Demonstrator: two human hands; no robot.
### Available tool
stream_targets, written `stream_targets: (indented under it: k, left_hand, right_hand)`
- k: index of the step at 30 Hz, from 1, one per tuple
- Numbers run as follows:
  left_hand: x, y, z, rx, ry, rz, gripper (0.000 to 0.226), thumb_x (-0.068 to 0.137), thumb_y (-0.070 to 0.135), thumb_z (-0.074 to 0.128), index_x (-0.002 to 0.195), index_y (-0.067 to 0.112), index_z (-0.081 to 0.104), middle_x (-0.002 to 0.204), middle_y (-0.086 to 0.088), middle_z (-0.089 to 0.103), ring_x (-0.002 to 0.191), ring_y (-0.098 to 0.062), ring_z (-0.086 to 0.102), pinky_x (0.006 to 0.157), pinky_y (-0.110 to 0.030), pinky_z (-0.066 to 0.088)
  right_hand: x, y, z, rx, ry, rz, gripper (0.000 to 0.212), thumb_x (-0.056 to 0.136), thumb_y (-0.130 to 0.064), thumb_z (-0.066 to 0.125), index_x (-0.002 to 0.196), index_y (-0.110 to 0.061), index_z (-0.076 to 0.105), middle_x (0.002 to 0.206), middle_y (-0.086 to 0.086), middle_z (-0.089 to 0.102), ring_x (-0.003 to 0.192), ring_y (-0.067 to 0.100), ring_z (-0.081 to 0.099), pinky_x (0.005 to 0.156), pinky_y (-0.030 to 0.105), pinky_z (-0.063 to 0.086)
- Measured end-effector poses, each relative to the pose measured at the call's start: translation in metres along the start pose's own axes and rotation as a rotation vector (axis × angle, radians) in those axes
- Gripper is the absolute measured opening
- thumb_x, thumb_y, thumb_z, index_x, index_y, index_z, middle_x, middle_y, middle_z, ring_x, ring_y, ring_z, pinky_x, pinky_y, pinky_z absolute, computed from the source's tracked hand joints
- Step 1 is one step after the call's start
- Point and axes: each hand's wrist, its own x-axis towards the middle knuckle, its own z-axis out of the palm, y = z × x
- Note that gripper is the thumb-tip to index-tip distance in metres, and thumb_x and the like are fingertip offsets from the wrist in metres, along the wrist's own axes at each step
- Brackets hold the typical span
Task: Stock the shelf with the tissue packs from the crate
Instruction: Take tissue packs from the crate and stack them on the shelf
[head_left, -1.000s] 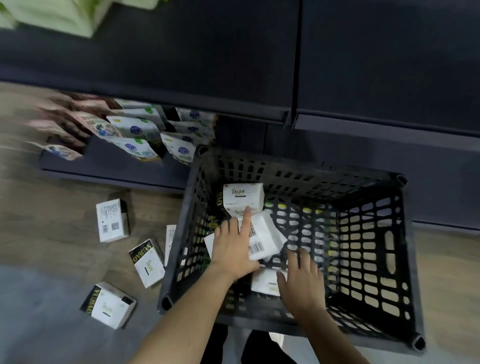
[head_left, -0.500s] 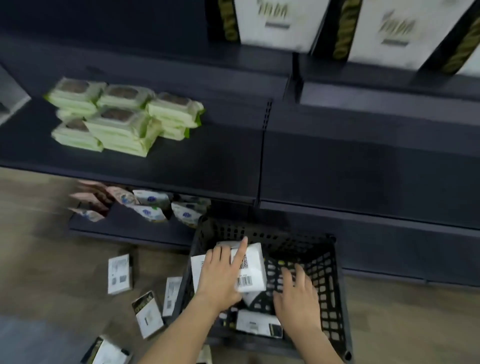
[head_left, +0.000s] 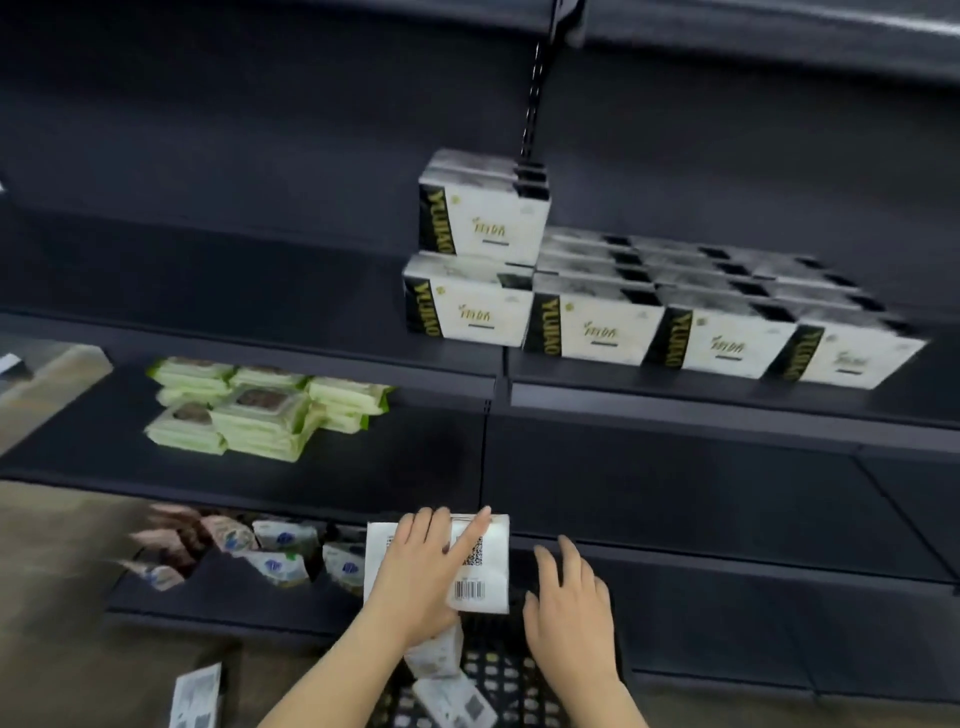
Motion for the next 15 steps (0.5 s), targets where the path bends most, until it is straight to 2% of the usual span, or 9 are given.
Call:
stream_targets:
  k: [2,4,10,15]
  left_hand:
    - [0.001,0.001,-0.018,-0.007,0.023,0.016,0.118,0.034,0.055,0.073,0.14,0.019,0.036,0.097,-0.008,0.055,0.084,-0.025,0.047,0.08,-0.036,0.031]
    - [0.0,0.001,-0.036,-0.02,0.043,0.016,0.117,0.034,0.056,0.069,0.14,0.019,0.038,0.099,-0.006,0.052,0.085,-0.023,0.046,0.078,-0.034,0.03]
    - [0.007,0.002,-0.079,0.07,0.14,0.059,0.118,0.033,0.053,0.071,0.14,0.019,0.037,0.102,-0.009,0.05,0.085,-0.026,0.045,0.076,-0.035,0.03]
    - [0.032,-0.002,-0.123,0.124,0.28,0.081,0.115,0.036,0.052,0.073,0.14,0.017,0.036,0.102,-0.009,0.047,0.086,-0.026,0.043,0.074,-0.036,0.03]
  right_hand:
    - [0.005,0.0,-0.014,0.008,0.052,-0.021,0.073,0.04,-0.019,0.09,0.106,-0.01,0.06,0.108,0.019,0.065,0.082,0.03,0.067,0.061,0.039,0.056]
    - [0.01,0.002,-0.027,0.003,0.098,-0.029,0.067,0.041,-0.018,0.089,0.103,-0.009,0.068,0.109,0.017,0.066,0.083,0.028,0.068,0.063,0.038,0.056]
    - [0.025,0.013,-0.068,0.0,0.218,-0.042,0.063,0.045,-0.018,0.089,0.103,-0.007,0.068,0.109,0.017,0.065,0.084,0.029,0.067,0.064,0.039,0.056]
    - [0.045,0.025,-0.101,-0.022,0.309,-0.056,0.061,0.048,-0.018,0.088,0.104,-0.007,0.067,0.109,0.018,0.065,0.085,0.03,0.067,0.064,0.039,0.055]
